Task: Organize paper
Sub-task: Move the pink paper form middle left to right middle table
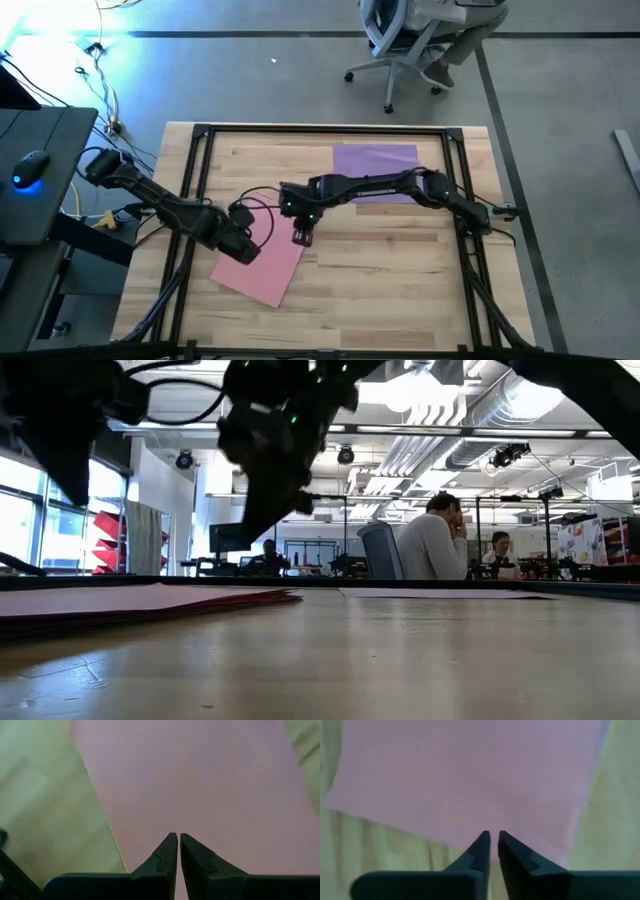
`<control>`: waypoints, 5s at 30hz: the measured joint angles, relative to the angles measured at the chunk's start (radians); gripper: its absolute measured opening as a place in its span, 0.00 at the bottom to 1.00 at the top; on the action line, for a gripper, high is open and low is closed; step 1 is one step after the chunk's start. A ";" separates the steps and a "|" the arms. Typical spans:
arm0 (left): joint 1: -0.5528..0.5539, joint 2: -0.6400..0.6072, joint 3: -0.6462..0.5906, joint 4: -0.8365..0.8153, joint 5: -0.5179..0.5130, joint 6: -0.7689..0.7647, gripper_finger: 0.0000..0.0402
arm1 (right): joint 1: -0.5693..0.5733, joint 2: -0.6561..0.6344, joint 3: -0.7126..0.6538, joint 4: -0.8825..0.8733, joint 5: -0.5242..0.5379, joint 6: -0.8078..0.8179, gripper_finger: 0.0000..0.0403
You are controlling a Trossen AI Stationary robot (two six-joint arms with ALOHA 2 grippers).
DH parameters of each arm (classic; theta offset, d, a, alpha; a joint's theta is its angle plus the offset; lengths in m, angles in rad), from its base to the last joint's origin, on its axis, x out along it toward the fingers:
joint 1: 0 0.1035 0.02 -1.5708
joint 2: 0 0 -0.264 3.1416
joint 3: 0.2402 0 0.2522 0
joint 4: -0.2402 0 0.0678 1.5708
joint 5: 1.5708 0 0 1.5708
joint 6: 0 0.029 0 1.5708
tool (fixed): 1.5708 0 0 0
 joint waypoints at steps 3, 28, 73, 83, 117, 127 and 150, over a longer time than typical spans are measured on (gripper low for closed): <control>-0.026 0.005 -0.099 0.160 0.070 -0.024 0.00 | 0.002 0.045 0.000 0.076 -0.006 -0.037 0.36; -0.043 0.019 -0.289 0.499 0.110 -0.123 0.00 | 0.091 0.190 0.034 0.093 0.193 0.005 0.02; -0.182 0.178 -0.385 0.824 -0.007 -0.200 0.00 | -0.017 0.110 0.071 -0.050 -0.150 0.254 0.42; -0.146 0.180 -0.388 0.823 -0.052 -0.199 0.00 | 0.017 0.108 0.111 -0.080 -0.124 0.202 0.31; -0.113 0.180 -0.389 0.838 -0.025 -0.121 0.00 | 0.083 0.101 -0.067 -0.114 0.152 0.316 0.24; -0.087 0.120 -0.395 0.822 -0.002 -0.104 0.00 | 0.095 0.071 0.014 -0.213 0.185 0.320 0.00; -0.087 -0.150 -0.168 0.257 -0.146 0.037 0.00 | 0.070 -0.194 -0.026 -0.676 0.111 0.451 0.00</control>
